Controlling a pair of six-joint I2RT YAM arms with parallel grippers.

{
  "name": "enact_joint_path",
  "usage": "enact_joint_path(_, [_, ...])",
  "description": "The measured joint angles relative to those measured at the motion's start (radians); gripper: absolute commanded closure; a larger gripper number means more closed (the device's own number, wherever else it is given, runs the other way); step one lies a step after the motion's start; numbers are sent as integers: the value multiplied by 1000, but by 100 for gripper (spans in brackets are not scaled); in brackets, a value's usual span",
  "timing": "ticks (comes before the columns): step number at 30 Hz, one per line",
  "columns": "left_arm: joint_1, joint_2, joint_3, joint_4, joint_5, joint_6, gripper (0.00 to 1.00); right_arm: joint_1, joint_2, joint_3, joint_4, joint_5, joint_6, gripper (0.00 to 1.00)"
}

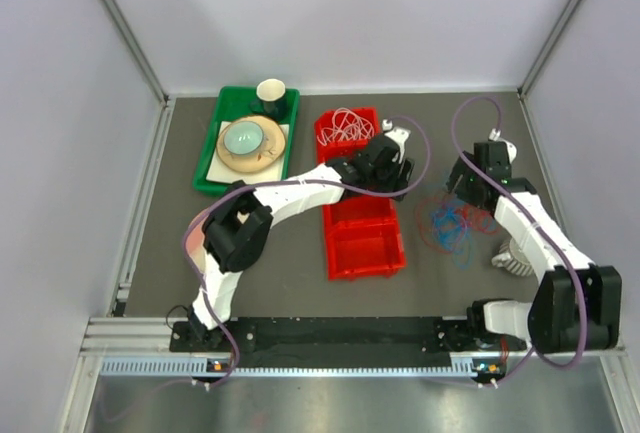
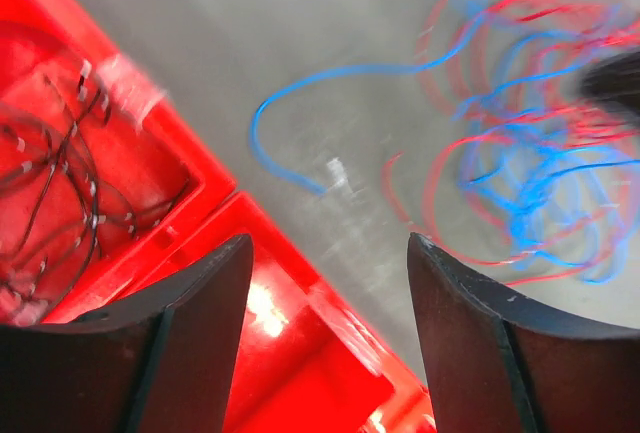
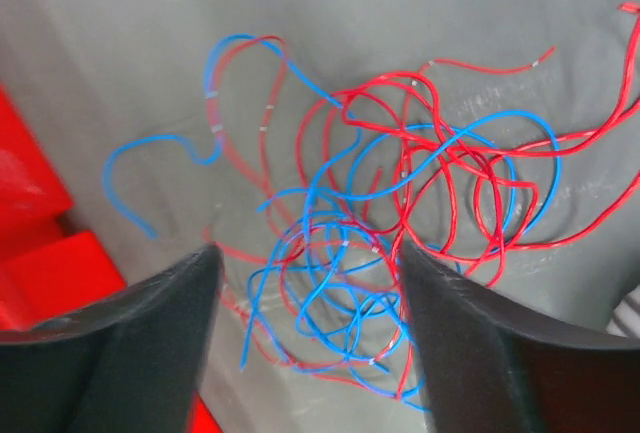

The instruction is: Untangle the cables

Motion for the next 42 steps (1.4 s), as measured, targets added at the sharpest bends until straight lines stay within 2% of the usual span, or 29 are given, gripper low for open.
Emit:
enact_joint_path(1, [3,-1,19,-2,13,15,32,0,26,1,4,9,0,51])
enact_joint_path(2, [5,-3,34,-2,31,23,32,0,46,5,3,13,-4,83])
enact_joint_path(3, [5,-8,39,-1,45,27,32,0,78,17,0,19,-1,96])
enact_joint_path(4, [4,-16,40,-6,63,32,32,0,100,29,1,23,-10,100])
enact_joint_path(7, [1,-51,35,-31,98,34,30,-1,141,87,-2,29,4,100])
enact_joint_path(12, [8,-195,-34,-53,122,34,29,-1,92,238,-14,34,1,100])
enact_joint_path(16, [50,-290,-56,-46,139,29,29,-1,11,478,-33,41,-18,100])
enact_joint_path(20, [125,-332,-92,-27,169,13,29,-1,-31,787,-24,49,-52,100])
enact_joint_path(23, [174,-332,-126,-22,184,4,29,-1,-52,943,-10,48,-70,100])
enact_joint_path(26, [198,-332,-161,-21,193,-5,29,-1,-76,1010,0,48,-84,100])
enact_joint_path(30, [210,-338,-196,-16,212,-12,29,-1,-106,947,17,52,-90,100])
enact_joint_path(38, [216,-378,-242,5,264,-16,29,-2,-79,475,-40,76,-82,100])
enact_joint_path(42, [216,-378,-256,18,280,-16,29,-2,-64,369,-100,38,-66,100])
